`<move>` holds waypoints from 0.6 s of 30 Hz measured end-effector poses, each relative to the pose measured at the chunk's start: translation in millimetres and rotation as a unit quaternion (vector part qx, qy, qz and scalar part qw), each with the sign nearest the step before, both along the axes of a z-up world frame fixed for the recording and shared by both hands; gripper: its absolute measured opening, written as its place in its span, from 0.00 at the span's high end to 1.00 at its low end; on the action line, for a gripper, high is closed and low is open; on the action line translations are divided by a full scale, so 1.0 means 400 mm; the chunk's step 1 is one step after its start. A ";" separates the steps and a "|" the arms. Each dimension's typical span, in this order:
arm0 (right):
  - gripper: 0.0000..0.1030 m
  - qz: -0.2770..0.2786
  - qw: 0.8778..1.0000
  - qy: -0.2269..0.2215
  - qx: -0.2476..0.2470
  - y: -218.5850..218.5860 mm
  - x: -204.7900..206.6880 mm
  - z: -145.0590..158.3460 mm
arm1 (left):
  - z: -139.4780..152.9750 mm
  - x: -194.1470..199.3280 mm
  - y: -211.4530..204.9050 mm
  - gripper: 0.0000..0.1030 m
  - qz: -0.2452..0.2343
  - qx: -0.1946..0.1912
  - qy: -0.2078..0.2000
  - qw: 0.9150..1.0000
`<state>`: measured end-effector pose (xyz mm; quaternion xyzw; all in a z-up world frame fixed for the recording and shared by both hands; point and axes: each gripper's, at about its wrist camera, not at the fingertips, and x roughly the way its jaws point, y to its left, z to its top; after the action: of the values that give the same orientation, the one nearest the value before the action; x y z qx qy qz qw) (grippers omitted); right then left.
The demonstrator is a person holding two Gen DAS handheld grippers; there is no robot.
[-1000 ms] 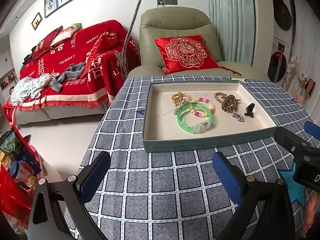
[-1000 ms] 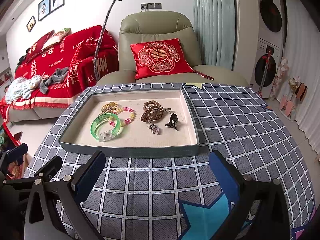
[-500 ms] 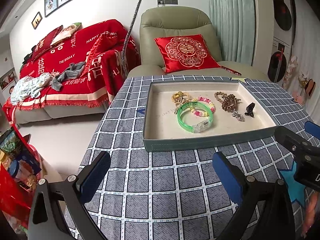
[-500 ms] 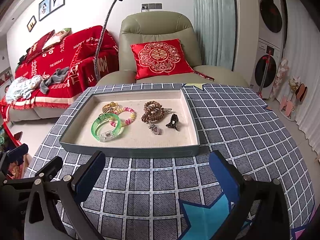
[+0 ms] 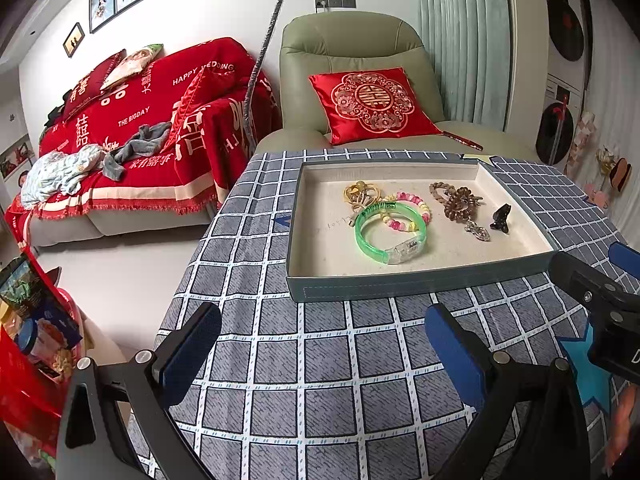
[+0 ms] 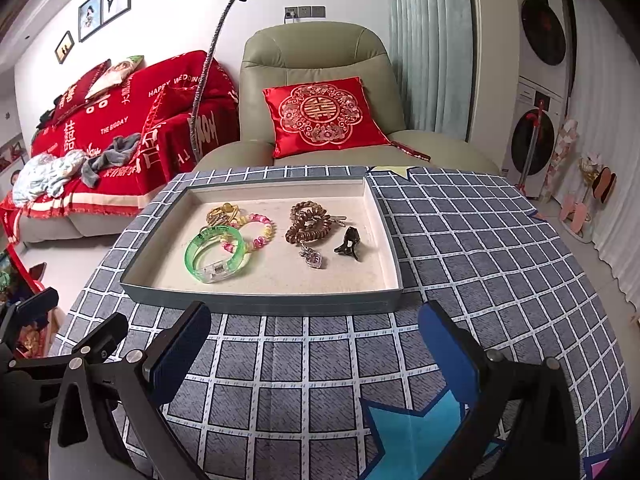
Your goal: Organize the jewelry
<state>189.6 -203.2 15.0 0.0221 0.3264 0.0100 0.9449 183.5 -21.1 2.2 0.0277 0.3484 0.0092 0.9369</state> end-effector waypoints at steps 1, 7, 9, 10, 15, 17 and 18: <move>0.00 0.000 1.000 0.000 0.000 0.001 0.000 -0.001 | 0.000 -0.001 0.000 0.00 0.000 0.000 0.000 1.000; 0.00 0.000 1.000 0.000 -0.001 0.003 0.000 -0.002 | -0.001 0.000 -0.001 0.00 0.000 -0.001 0.001 1.000; 0.00 0.001 1.000 0.001 -0.001 0.004 0.001 -0.002 | -0.006 0.001 -0.001 0.00 0.000 -0.001 0.001 1.000; 0.00 0.001 1.000 0.001 -0.001 0.004 0.000 -0.002 | -0.006 0.001 -0.001 0.00 0.000 -0.001 0.001 1.000; 0.00 0.000 1.000 0.000 -0.001 0.004 -0.001 -0.001 | -0.009 0.002 -0.001 0.00 -0.001 -0.001 0.001 1.000; 0.00 0.001 1.000 0.000 -0.002 0.006 0.000 -0.004 | -0.008 0.002 -0.002 0.00 -0.001 -0.001 0.002 1.000; 0.00 0.001 1.000 0.000 -0.002 0.006 0.000 -0.004 | -0.009 0.002 -0.003 0.00 -0.001 -0.001 0.002 1.000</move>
<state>189.6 -200.8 13.5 0.0203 0.3261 0.0102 0.9451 184.2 -22.3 -1.4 0.0269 0.3502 0.0078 0.9363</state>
